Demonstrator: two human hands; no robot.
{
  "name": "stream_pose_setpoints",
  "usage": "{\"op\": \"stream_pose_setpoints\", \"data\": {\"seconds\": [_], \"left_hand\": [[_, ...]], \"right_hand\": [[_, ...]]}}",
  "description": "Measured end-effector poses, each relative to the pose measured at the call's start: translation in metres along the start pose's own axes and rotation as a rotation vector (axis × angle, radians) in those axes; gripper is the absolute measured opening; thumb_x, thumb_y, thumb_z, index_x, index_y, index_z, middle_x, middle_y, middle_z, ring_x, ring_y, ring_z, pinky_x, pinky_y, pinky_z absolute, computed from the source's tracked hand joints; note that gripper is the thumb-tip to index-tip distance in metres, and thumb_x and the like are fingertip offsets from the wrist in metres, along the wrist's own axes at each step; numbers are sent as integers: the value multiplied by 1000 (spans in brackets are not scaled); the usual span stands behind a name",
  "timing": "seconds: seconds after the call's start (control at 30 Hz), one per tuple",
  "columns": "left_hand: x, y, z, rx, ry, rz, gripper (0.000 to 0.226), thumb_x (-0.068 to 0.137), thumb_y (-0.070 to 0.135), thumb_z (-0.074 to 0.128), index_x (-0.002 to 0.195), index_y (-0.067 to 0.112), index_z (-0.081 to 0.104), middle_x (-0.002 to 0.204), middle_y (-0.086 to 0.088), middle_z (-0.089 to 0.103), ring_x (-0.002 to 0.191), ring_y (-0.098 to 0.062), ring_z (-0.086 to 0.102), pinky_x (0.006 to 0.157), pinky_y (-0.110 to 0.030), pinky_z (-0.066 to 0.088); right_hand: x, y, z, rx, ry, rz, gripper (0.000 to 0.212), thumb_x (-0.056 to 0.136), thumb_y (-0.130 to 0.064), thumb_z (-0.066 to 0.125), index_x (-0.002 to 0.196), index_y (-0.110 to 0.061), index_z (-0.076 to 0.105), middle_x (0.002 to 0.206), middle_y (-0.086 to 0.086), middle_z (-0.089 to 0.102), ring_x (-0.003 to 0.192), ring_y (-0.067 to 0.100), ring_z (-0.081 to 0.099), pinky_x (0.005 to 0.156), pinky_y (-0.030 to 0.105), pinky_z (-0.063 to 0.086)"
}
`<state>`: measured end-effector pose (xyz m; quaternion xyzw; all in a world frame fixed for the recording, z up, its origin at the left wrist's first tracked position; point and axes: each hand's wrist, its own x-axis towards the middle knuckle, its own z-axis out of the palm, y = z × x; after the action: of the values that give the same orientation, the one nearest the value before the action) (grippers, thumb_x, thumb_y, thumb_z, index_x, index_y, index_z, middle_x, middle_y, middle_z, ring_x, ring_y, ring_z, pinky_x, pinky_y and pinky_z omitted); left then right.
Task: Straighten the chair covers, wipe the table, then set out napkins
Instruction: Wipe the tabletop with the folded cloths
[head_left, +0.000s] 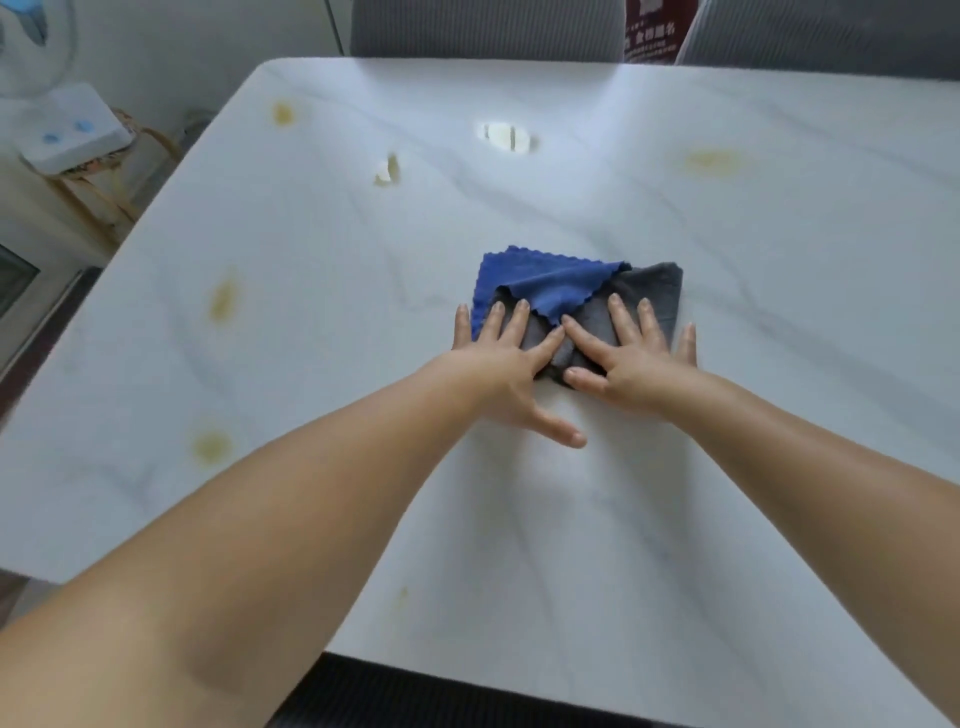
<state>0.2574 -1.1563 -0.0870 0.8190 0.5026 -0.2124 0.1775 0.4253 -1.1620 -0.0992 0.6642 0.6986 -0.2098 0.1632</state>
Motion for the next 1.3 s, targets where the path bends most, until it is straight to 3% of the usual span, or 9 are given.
{"op": "stream_pose_setpoints", "data": {"seconds": [0.3, 0.47, 0.57, 0.93, 1.07, 1.3], "left_hand": [[-127, -1, 68, 70, -95, 186, 123, 55, 92, 41, 144, 34, -20, 153, -11, -28, 136, -32, -34, 105, -62, -21], [-203, -24, 110, 140, -109, 255, 121, 57, 92, 40, 144, 34, -21, 151, -12, -32, 134, -32, -37, 105, -61, -23], [-238, -45, 130, 178, -90, 241, 120, 58, 92, 39, 144, 32, -21, 151, -13, -31, 135, -31, -35, 103, -58, -27], [-278, -153, 148, 48, -112, -26, 110, 57, 95, 17, 143, 38, -22, 151, -8, -32, 138, -26, -31, 102, -58, -28], [-276, -187, 144, 1, -130, -120, 115, 46, 97, 7, 141, 39, -23, 151, -7, -32, 139, -26, -30, 103, -61, -25], [-250, -230, 127, -38, -142, -221, 109, 55, 95, 19, 138, 40, -27, 151, -10, -33, 139, -27, -29, 102, -60, -24]], "right_hand": [[-126, -54, 79, -25, -72, 14, 64, 89, -68, 22, 134, -57, -23, 151, 0, -36, 138, 28, -32, 106, 63, -13], [-197, -116, 119, -27, -88, 31, 66, 91, -65, 21, 122, -53, -36, 150, 2, -37, 137, 30, -34, 107, 63, -13], [-217, -155, 129, -71, -79, 27, 65, 92, -64, 19, 130, -52, -32, 150, 3, -36, 137, 32, -33, 106, 63, -15], [-169, -274, 113, -139, -59, -159, 55, 95, -59, 15, 140, -53, -16, 154, 5, -30, 138, 36, -30, 100, 64, -23], [-138, -307, 101, -165, -41, -232, 54, 95, -58, 16, 140, -53, -13, 154, 4, -29, 138, 37, -30, 98, 64, -26], [-87, -338, 78, -156, -37, -269, 55, 95, -56, 17, 142, -51, -12, 154, 3, -28, 138, 35, -29, 100, 66, -22]]}}
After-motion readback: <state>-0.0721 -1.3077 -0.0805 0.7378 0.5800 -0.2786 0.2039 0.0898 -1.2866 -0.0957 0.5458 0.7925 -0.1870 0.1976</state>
